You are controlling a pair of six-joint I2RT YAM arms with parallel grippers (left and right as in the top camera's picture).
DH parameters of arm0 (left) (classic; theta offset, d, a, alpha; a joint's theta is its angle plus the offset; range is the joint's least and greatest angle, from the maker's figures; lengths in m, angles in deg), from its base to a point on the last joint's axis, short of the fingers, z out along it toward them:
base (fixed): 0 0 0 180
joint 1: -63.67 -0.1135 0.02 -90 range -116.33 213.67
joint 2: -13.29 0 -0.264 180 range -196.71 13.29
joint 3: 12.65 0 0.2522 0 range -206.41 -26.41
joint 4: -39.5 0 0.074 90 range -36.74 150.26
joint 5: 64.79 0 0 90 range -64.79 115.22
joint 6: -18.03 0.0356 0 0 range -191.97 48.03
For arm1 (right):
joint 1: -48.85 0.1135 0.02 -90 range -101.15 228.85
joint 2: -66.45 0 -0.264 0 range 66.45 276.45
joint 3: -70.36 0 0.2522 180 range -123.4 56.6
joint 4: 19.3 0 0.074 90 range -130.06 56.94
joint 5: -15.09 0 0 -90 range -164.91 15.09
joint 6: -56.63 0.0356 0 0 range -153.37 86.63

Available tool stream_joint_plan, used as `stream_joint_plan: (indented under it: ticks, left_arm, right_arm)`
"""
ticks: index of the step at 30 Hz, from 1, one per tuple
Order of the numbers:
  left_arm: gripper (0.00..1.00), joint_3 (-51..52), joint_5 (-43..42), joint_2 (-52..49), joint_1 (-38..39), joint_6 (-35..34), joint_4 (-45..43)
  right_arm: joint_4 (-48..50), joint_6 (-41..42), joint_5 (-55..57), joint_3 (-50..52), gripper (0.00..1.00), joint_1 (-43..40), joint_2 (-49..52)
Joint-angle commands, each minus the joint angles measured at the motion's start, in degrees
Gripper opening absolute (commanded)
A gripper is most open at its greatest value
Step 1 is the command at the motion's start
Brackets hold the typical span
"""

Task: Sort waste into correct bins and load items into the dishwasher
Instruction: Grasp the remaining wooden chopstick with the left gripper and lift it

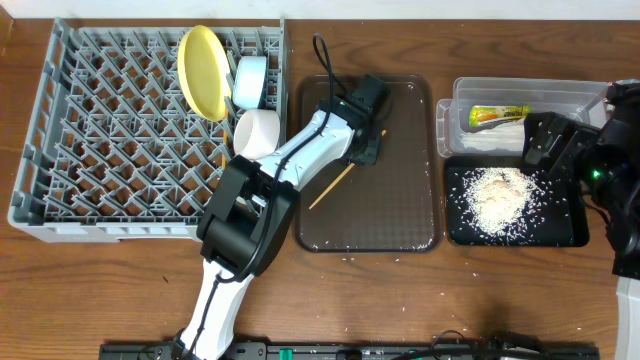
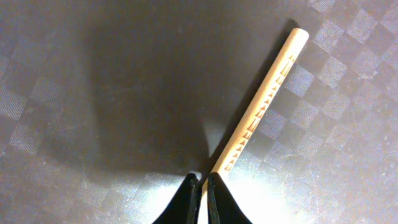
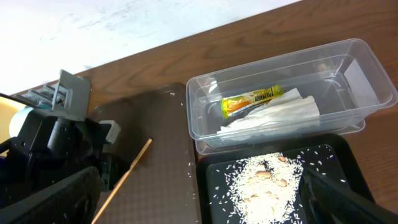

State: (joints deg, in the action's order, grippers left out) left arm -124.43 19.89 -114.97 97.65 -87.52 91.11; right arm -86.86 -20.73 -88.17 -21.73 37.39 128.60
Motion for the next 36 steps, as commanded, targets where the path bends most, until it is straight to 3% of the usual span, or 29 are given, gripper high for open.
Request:
stream_joint_plan:
  ticks: [1,5,8,15,22,36]
  left_arm:
    - [0.14,-0.7,-1.3,-0.8,0.1,6.4,0.2]
    - [0.31,-0.8,0.2,-0.8,0.1,11.5,0.0]
    - [0.32,-0.8,3.7,-0.8,0.1,12.2,-1.2]
    - [0.32,-0.8,3.8,-0.8,0.1,22.6,-2.0]
    - [0.31,-0.8,7.1,-0.8,0.1,33.6,3.8]
    - [0.19,-0.7,2.8,-0.9,0.1,31.6,14.9]
  right_arm:
    - [0.0,0.6,0.2,-0.5,0.99,-0.3,-0.1]
    - [0.0,0.6,0.2,-0.5,0.99,-0.3,-0.1]
    - [0.0,0.6,0.2,-0.5,0.99,-0.3,-0.1]
    - [0.0,0.6,0.2,-0.5,0.99,-0.3,-0.1]
    - [0.0,0.6,0.2,-0.5,0.99,-0.3,-0.1]
    - [0.0,0.6,0.2,-0.5,0.99,-0.3,-0.1]
